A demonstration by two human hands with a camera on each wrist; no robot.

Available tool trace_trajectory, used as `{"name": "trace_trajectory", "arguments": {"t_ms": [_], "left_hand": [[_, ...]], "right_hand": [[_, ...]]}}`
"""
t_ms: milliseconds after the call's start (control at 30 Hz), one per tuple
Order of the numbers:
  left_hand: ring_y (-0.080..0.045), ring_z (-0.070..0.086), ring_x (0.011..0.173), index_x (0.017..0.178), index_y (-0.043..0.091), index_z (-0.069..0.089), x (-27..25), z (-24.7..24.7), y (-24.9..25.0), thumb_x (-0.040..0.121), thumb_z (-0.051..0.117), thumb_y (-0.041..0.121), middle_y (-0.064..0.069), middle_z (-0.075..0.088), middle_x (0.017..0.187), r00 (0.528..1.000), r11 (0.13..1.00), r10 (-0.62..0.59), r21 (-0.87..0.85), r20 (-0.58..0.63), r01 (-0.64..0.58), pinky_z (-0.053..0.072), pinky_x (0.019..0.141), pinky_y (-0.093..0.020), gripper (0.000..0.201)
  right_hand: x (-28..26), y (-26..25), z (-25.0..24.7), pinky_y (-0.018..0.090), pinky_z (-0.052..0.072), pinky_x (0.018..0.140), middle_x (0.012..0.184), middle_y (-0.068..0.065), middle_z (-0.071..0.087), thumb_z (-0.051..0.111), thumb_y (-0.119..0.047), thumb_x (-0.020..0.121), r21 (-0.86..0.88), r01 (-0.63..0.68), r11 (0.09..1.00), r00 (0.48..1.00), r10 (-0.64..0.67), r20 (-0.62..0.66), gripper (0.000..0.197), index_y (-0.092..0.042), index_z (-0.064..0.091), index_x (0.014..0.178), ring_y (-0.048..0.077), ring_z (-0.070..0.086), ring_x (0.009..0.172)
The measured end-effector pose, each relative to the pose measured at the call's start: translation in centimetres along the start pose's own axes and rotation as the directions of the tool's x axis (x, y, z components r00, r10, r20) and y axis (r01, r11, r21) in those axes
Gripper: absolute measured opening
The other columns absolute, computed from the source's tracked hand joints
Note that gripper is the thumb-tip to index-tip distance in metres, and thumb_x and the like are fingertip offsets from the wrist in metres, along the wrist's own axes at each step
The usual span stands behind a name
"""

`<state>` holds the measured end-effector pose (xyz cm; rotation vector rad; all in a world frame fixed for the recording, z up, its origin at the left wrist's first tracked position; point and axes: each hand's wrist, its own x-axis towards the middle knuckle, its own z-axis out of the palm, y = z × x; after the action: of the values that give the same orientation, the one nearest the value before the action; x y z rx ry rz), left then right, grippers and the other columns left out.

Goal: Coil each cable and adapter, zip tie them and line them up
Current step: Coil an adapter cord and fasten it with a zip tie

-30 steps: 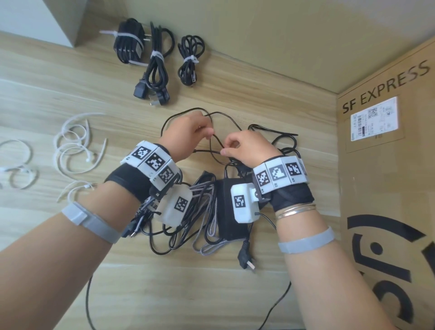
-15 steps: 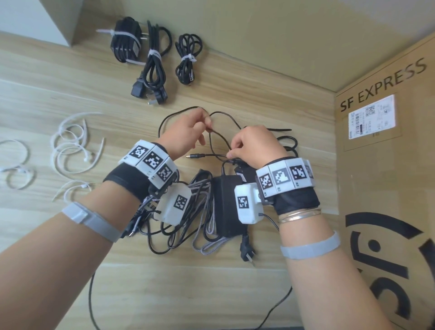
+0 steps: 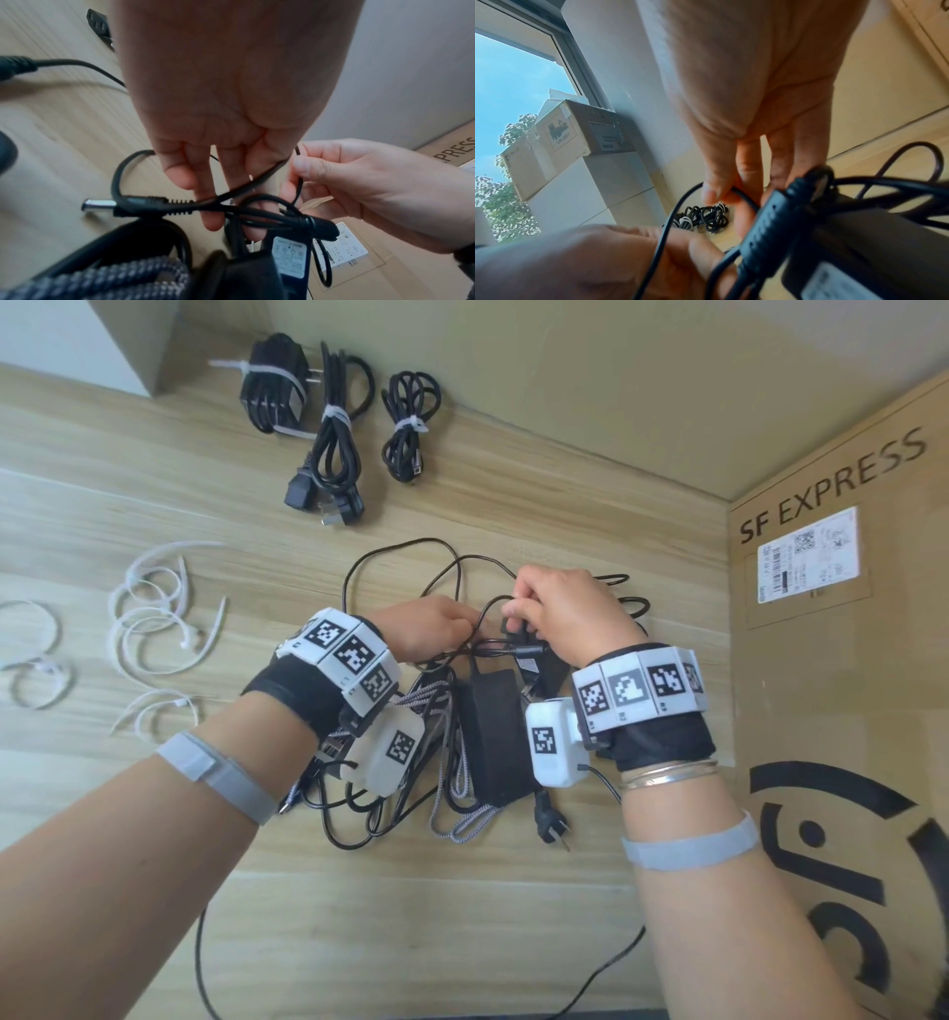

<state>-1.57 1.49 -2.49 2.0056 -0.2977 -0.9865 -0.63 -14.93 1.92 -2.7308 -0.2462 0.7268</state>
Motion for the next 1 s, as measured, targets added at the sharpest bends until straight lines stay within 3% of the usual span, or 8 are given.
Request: {"name": "trace_trajectory", "arguments": {"t_ms": [100,233,333,500,600,700,833,1000], "left_hand": [[-0.017,0.057,0.088,0.1,0.022,0.067,0.1,0.0,-0.2,0.094,0.039,0.005,0.004,0.065,0.09,0.998,0.998,0.045,-0.051,0.032,-0.043,0.041,0.089,-0.027,0.034],[-0.014,0.059,0.109,0.099,0.018,0.069,0.2,0.6,-0.4,0.094,0.05,0.014,0.007,0.063,0.117,0.978,0.981,0.183,-0.081,0.1,-0.175,0.039,0.103,-0.028,0.02],[-0.006,0.058,0.098,0.098,0.018,0.068,0.6,1.2,-0.5,0.092,0.052,0.011,0.007,0.061,0.109,0.969,0.971,0.239,-0.047,0.067,-0.236,0.041,0.093,-0.019,0.018],[-0.02,0.055,0.07,0.096,0.028,0.039,1.2,1.2,-1.1,0.084,0.064,0.011,0.001,0.056,0.083,0.971,0.946,0.17,-0.248,-0.17,-0.209,0.048,0.072,-0.035,0.033],[-0.013,0.05,0.071,0.117,0.012,0.045,1.4,0.9,-1.2,0.082,0.068,0.02,0.004,0.05,0.082,0.962,0.974,0.158,-0.122,-0.224,-0.188,0.043,0.073,-0.026,0.043],[-0.012,0.048,0.072,0.102,0.004,0.056,1.4,0.8,-1.4,0.078,0.072,0.025,0.005,0.051,0.079,0.919,0.962,0.233,-0.061,-0.318,-0.266,0.037,0.065,-0.015,0.036],[-0.014,0.052,0.073,0.092,0.011,0.056,1.2,-0.2,-2.1,0.075,0.076,0.023,0.002,0.056,0.08,0.93,0.974,0.199,-0.045,-0.31,-0.224,0.038,0.065,-0.022,0.029],[0.009,0.052,0.061,0.084,0.019,0.055,0.5,-0.7,-2.7,0.075,0.074,0.012,0.011,0.056,0.073,0.967,0.966,0.179,-0.153,-0.184,-0.208,0.039,0.061,-0.008,0.023]], "right_hand": [[-0.1,0.0,0.0,0.032,0.045,0.071,0.074,-0.011,0.067,0.051,-0.03,0.093,-0.002,0.019,1.0,0.997,-0.019,-0.072,0.014,-0.021,0.05,0.082,0.015,0.059,0.076],[0.0,0.0,-0.2,0.031,0.043,0.069,0.076,-0.009,0.067,0.053,-0.028,0.092,0.028,0.049,0.998,0.987,-0.044,-0.157,0.013,-0.018,0.053,0.085,0.017,0.059,0.075],[0.2,-0.2,-0.5,0.032,0.045,0.07,0.075,-0.01,0.066,0.053,-0.027,0.092,0.083,0.073,0.994,0.981,-0.057,-0.186,0.014,-0.016,0.052,0.082,0.018,0.06,0.075],[0.2,-0.6,-0.5,0.047,0.052,0.076,0.076,-0.006,0.067,0.051,-0.024,0.093,0.193,0.08,0.978,0.978,-0.04,-0.206,0.015,-0.014,0.048,0.082,0.022,0.062,0.075],[0.3,-1.2,-0.7,0.045,0.056,0.073,0.075,-0.008,0.066,0.051,-0.023,0.094,0.271,0.101,0.957,0.969,-0.033,-0.245,0.016,-0.017,0.045,0.08,0.021,0.065,0.077],[0.3,-2.2,-1.2,0.035,0.06,0.064,0.08,-0.002,0.066,0.05,-0.02,0.095,0.399,0.129,0.908,0.961,-0.015,-0.278,0.016,-0.017,0.043,0.081,0.02,0.066,0.081],[0.8,-2.5,-1.2,0.038,0.058,0.065,0.081,0.001,0.067,0.049,-0.011,0.093,0.445,0.125,0.887,0.945,0.03,-0.326,0.011,-0.02,0.044,0.092,0.02,0.067,0.071],[1.0,-2.1,-0.6,0.04,0.057,0.066,0.089,-0.009,0.057,0.049,-0.001,0.082,0.432,0.17,0.886,0.905,0.033,-0.424,0.045,-0.034,0.044,0.112,0.022,0.066,0.061]]}}
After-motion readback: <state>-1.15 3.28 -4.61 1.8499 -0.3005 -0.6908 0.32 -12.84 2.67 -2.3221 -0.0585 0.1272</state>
